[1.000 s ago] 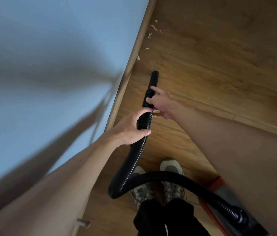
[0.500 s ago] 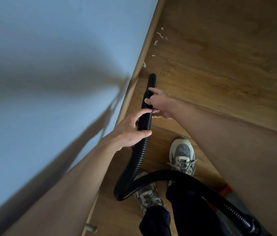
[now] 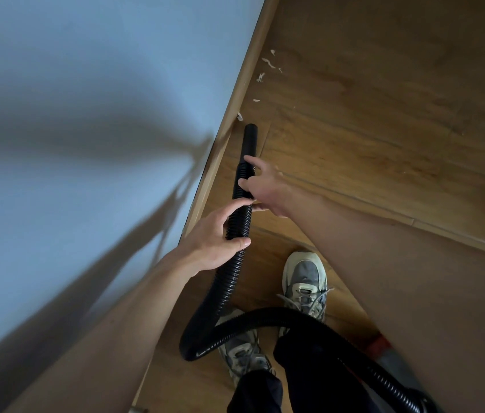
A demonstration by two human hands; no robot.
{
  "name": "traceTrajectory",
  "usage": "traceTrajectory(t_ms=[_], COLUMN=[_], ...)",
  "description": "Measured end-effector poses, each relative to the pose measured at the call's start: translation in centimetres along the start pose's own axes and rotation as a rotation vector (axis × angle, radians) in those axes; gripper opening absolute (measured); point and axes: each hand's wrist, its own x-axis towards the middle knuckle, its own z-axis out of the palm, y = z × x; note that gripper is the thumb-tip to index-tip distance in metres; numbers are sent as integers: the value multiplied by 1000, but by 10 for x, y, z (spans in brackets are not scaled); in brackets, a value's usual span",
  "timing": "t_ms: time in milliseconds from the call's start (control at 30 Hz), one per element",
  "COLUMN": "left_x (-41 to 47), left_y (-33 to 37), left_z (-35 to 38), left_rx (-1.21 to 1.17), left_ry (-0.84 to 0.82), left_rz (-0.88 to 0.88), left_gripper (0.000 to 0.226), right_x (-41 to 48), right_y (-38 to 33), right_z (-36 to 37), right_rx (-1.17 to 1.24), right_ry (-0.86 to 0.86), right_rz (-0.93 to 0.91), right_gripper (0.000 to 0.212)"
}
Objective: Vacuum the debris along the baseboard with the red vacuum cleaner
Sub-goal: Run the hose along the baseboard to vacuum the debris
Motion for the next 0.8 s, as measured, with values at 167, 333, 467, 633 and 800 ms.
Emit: traceTrajectory(t_ms=[167, 333, 467, 633, 800], left_x=[3, 5, 10, 17, 26], left_y=[-2, -1, 1, 5, 12], left_z=[1, -5, -8, -8, -9], left_rx=[8, -8, -28, -45, -55], left_ry=[31, 44, 41, 44, 38], left_rz=[-2, -3, -9, -3, 14], left_gripper=[68, 67, 67, 67, 67], right_x=[5, 11, 16, 22, 27], right_y=[0, -5, -9, -13, -18], right_z=[0, 3, 2, -2, -10], right_rx=[-6, 0, -13, -20, -29], right_ry=[-4, -17, -22, -22, -8], right_rz=[-33, -41, -57, -71, -81], right_gripper=[64, 65, 64, 64, 63])
